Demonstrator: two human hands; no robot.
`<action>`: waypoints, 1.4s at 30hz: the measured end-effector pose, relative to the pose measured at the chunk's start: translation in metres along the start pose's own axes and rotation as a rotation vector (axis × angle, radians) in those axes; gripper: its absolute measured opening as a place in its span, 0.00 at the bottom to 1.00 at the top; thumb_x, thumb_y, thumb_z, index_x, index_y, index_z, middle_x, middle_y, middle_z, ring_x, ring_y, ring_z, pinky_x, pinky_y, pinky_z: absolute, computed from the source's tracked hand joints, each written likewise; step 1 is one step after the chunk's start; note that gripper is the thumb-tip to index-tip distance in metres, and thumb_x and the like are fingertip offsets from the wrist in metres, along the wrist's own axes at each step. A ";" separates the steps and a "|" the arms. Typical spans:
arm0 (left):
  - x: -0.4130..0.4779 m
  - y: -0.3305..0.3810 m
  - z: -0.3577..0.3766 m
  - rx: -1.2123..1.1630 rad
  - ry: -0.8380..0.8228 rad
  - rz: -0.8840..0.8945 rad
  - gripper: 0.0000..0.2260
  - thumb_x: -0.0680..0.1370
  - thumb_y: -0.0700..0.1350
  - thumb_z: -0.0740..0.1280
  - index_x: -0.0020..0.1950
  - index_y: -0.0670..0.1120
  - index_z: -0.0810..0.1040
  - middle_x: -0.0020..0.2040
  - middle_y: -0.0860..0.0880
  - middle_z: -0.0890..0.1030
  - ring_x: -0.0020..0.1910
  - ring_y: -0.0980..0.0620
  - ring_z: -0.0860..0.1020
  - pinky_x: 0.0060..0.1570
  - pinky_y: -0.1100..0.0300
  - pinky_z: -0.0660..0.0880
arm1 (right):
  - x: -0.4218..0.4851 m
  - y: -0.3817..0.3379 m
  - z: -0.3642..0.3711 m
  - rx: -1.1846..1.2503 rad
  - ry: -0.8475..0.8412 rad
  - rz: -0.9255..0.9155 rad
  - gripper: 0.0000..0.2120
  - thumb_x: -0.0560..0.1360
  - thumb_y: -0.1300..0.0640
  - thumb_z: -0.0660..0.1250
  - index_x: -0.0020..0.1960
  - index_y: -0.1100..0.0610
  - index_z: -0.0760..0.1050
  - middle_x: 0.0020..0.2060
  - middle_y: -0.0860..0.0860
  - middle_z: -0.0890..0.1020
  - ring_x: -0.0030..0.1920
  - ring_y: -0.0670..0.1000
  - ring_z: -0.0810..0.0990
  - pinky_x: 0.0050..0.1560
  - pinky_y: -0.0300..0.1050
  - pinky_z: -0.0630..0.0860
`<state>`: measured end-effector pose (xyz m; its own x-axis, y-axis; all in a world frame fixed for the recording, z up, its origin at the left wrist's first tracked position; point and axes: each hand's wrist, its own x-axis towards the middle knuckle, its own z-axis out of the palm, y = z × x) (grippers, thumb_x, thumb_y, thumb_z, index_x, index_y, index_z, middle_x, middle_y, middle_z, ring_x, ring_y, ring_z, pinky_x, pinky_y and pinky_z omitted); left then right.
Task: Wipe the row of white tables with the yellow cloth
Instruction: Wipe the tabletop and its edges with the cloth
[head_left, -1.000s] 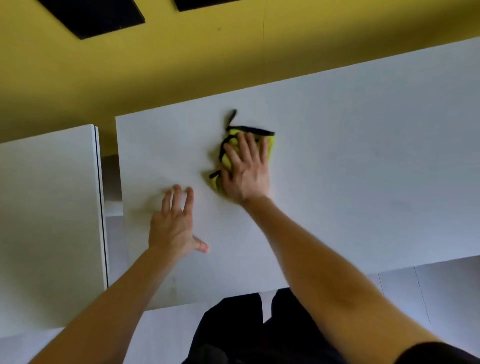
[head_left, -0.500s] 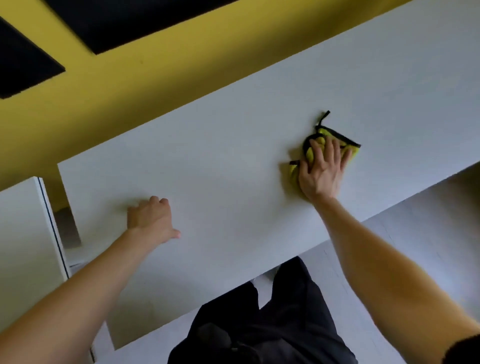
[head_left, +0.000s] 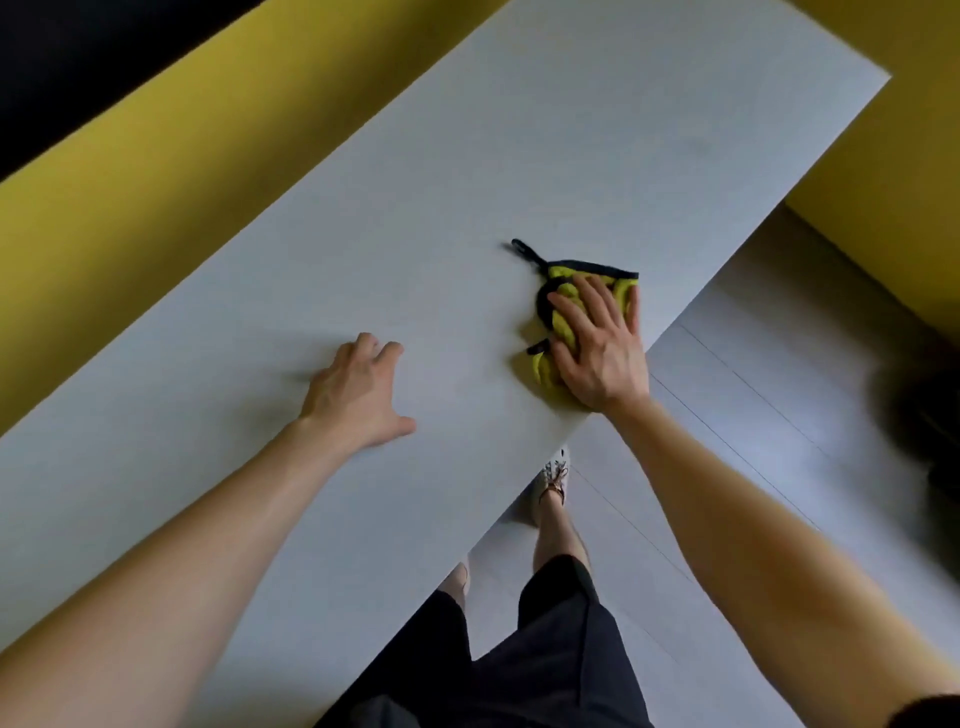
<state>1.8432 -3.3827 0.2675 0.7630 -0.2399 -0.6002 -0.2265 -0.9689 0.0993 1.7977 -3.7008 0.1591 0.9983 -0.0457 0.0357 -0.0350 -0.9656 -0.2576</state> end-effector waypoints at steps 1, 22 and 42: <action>0.010 0.014 -0.001 -0.018 0.003 0.009 0.50 0.68 0.63 0.81 0.84 0.54 0.60 0.79 0.49 0.62 0.80 0.45 0.62 0.71 0.44 0.74 | 0.006 0.008 -0.003 -0.011 0.013 0.075 0.29 0.81 0.43 0.67 0.81 0.45 0.70 0.85 0.51 0.66 0.87 0.56 0.57 0.84 0.72 0.46; 0.087 0.062 -0.012 0.104 -0.046 -0.202 0.71 0.62 0.66 0.86 0.87 0.58 0.36 0.87 0.44 0.36 0.88 0.38 0.42 0.78 0.34 0.67 | 0.190 0.051 -0.001 0.058 -0.027 -0.236 0.33 0.75 0.36 0.69 0.76 0.50 0.76 0.83 0.61 0.67 0.86 0.62 0.60 0.84 0.73 0.45; 0.070 0.008 -0.040 -0.245 0.122 -0.392 0.64 0.64 0.67 0.85 0.89 0.58 0.48 0.89 0.47 0.50 0.88 0.45 0.50 0.82 0.41 0.61 | 0.171 -0.056 0.016 0.025 -0.114 -0.458 0.34 0.83 0.35 0.63 0.85 0.49 0.67 0.84 0.56 0.66 0.86 0.60 0.59 0.84 0.71 0.49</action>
<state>1.9184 -3.4096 0.2579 0.8314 0.1558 -0.5334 0.2311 -0.9699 0.0768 1.9713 -3.6505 0.1644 0.9096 0.4130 0.0453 0.4097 -0.8734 -0.2633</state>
